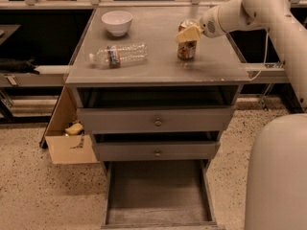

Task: Place orange can into bottom drawer

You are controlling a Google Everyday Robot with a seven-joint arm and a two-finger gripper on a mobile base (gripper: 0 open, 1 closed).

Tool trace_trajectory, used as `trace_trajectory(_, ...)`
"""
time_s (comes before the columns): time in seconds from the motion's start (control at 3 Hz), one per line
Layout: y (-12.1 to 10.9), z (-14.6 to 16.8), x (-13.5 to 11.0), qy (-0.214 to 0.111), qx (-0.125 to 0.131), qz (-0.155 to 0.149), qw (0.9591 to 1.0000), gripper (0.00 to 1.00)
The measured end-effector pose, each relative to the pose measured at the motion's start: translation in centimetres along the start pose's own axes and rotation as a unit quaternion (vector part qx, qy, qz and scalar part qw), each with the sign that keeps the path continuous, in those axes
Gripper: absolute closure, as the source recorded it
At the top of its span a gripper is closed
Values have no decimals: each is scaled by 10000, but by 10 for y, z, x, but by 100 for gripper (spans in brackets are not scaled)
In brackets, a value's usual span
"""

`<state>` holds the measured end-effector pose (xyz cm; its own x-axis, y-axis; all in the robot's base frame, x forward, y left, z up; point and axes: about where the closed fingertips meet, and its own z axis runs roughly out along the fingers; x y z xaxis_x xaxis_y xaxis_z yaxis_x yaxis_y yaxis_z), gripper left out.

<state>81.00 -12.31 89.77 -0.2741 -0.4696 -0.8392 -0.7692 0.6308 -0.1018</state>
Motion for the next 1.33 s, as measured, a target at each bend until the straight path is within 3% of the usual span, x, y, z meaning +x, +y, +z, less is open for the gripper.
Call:
trace_trajectory(0.33,10,-1,4,1,-159,17,9999,64)
trace_trajectory(0.67,29,-28,-10,-218,-294,-240,9990,87)
trace_trajectory(1.0,74,-99,-32,-409,-225,-714,9964,100)
trace_trajectory(1.33,74,-99,-32,-409,-226,-714,9964,100)
